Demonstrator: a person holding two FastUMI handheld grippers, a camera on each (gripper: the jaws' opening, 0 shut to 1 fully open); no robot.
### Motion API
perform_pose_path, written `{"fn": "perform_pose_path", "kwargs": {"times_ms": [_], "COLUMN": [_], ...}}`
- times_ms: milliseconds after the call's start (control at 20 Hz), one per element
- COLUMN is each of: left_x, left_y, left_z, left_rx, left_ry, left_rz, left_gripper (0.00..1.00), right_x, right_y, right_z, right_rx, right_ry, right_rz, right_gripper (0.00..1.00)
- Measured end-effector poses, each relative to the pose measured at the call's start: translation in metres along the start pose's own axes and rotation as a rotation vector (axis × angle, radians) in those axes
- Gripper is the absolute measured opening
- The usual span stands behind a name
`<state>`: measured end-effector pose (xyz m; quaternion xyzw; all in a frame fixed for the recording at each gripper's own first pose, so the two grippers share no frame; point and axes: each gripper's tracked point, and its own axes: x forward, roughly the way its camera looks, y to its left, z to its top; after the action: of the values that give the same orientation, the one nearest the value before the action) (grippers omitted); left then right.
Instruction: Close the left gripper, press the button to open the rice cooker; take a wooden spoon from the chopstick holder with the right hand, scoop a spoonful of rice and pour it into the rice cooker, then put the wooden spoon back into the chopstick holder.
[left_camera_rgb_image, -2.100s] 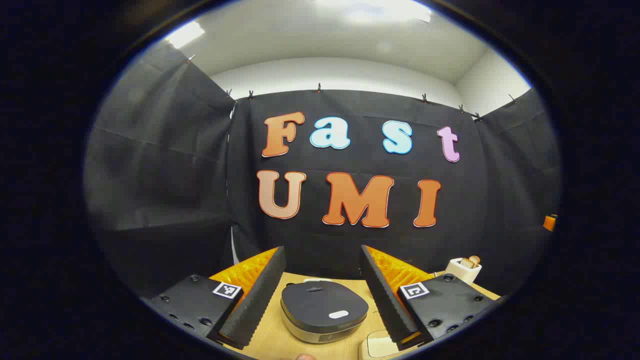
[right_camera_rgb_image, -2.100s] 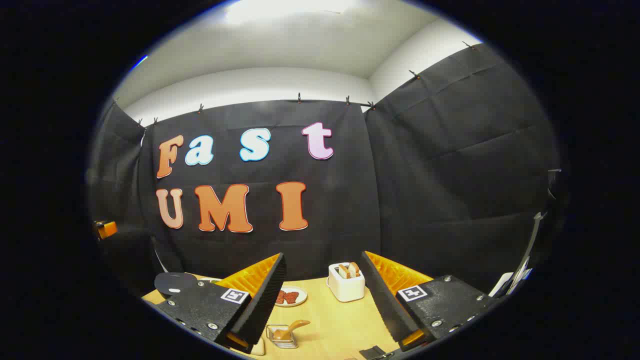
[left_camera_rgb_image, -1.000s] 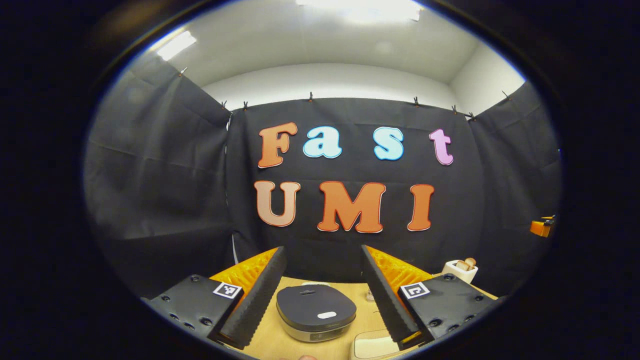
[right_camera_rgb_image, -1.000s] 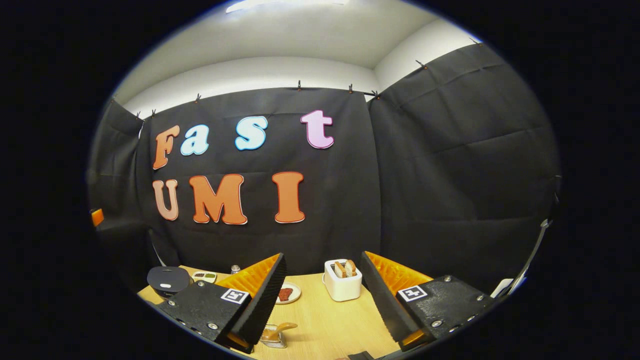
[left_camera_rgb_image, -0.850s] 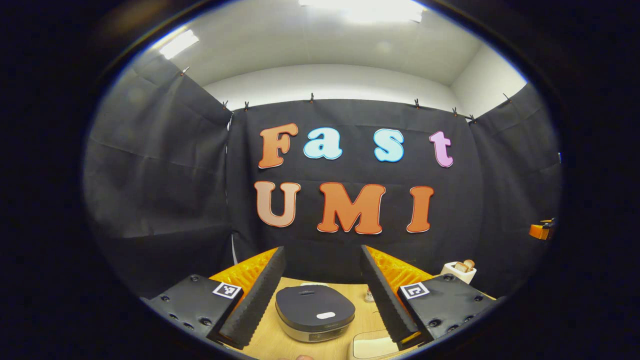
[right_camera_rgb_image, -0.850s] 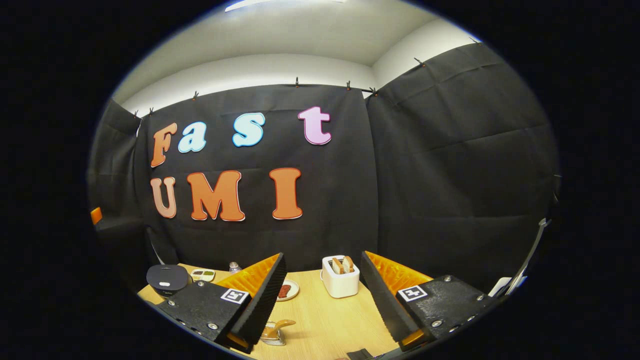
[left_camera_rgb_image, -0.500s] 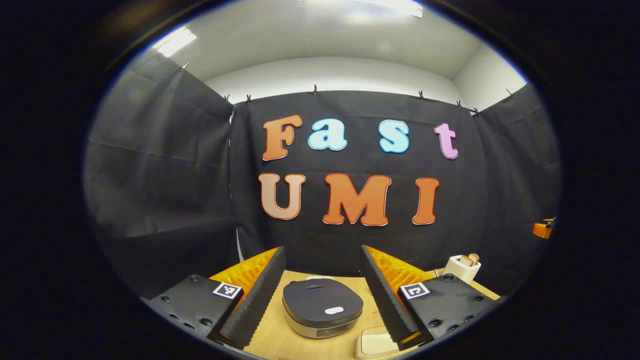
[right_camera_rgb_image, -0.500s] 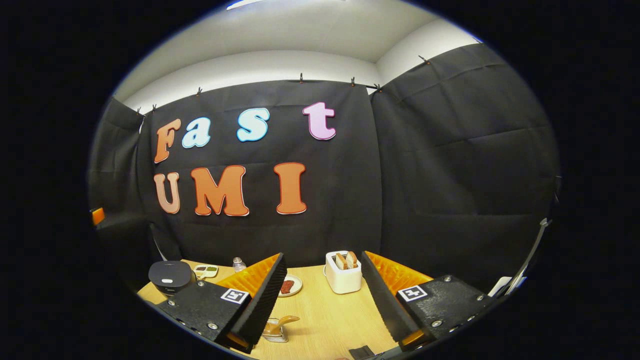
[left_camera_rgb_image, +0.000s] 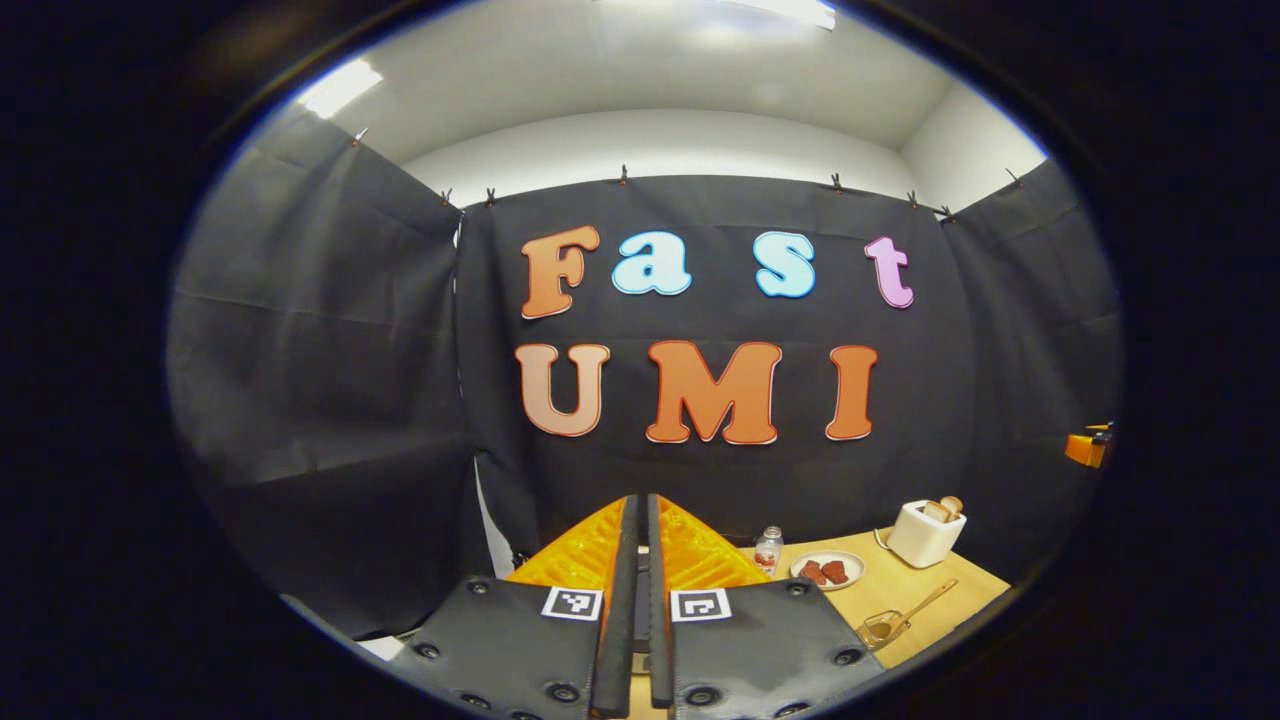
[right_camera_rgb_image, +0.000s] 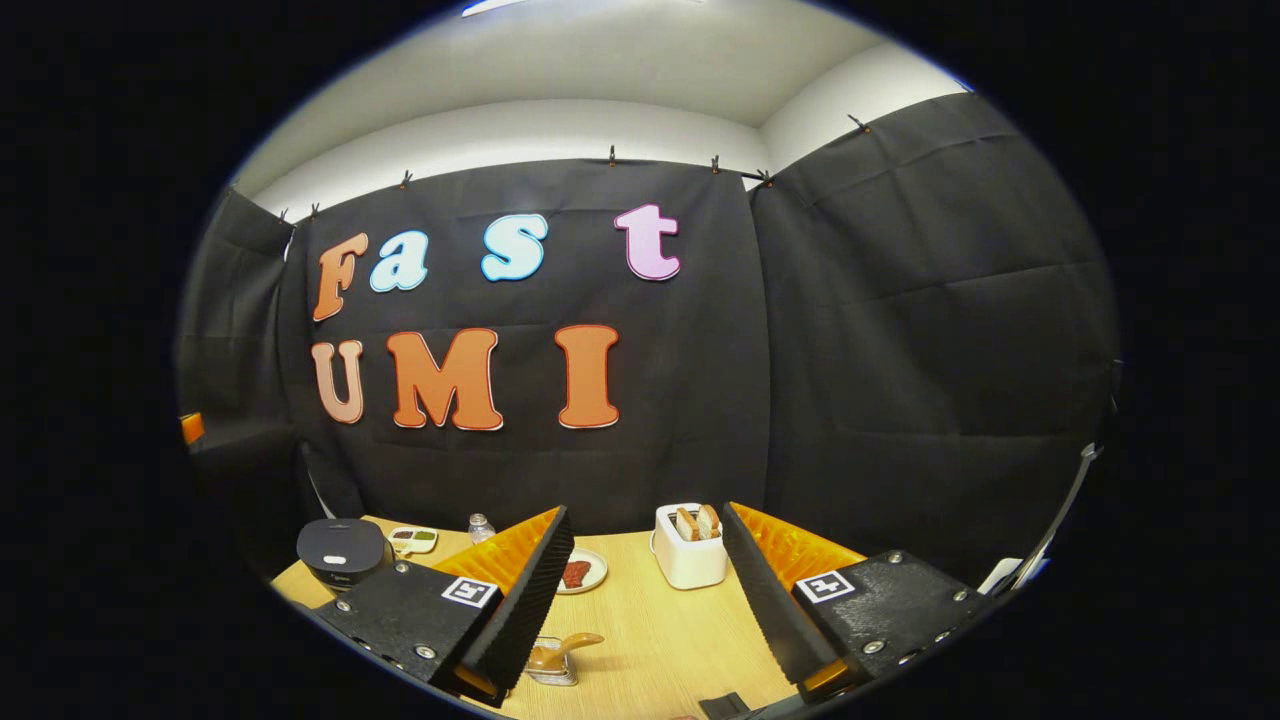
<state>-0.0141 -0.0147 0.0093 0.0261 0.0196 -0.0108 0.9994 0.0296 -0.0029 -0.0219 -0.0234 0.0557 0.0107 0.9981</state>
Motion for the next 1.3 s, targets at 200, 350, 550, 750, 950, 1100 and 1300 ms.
{"fn": "perform_pose_path", "kwargs": {"times_ms": [200, 350, 550, 750, 950, 1100, 1300], "left_x": [0.000, 0.011, 0.034, 0.067, 0.095, 0.117, 0.136], "left_y": [-0.014, -0.022, -0.041, -0.053, -0.055, -0.046, -0.036], "left_z": [-0.004, -0.013, -0.041, -0.092, -0.139, -0.181, -0.227], "left_rx": [-0.010, -0.015, -0.023, -0.047, -0.040, -0.015, 0.033], "left_ry": [0.028, 0.064, 0.153, 0.280, 0.396, 0.481, 0.561], "left_rz": [-0.056, -0.091, -0.162, -0.210, -0.226, -0.210, -0.196], "left_gripper": [0.04, 0.07, 0.07, 0.04, 0.04, 0.02, 0.02], "right_x": [0.000, -0.001, -0.001, 0.000, 0.002, 0.002, 0.001], "right_y": [-0.004, -0.003, -0.005, -0.002, -0.001, -0.003, -0.004], "right_z": [0.004, 0.005, 0.002, 0.000, -0.004, -0.004, -0.004], "right_rx": [-0.002, 0.006, 0.001, -0.002, -0.011, -0.012, -0.016], "right_ry": [-0.016, -0.023, -0.014, -0.009, -0.002, 0.005, 0.012], "right_rz": [-0.017, -0.028, -0.033, -0.026, -0.031, -0.034, -0.048], "right_gripper": [0.93, 0.93, 0.93, 0.93, 0.93, 0.93, 0.93]}}
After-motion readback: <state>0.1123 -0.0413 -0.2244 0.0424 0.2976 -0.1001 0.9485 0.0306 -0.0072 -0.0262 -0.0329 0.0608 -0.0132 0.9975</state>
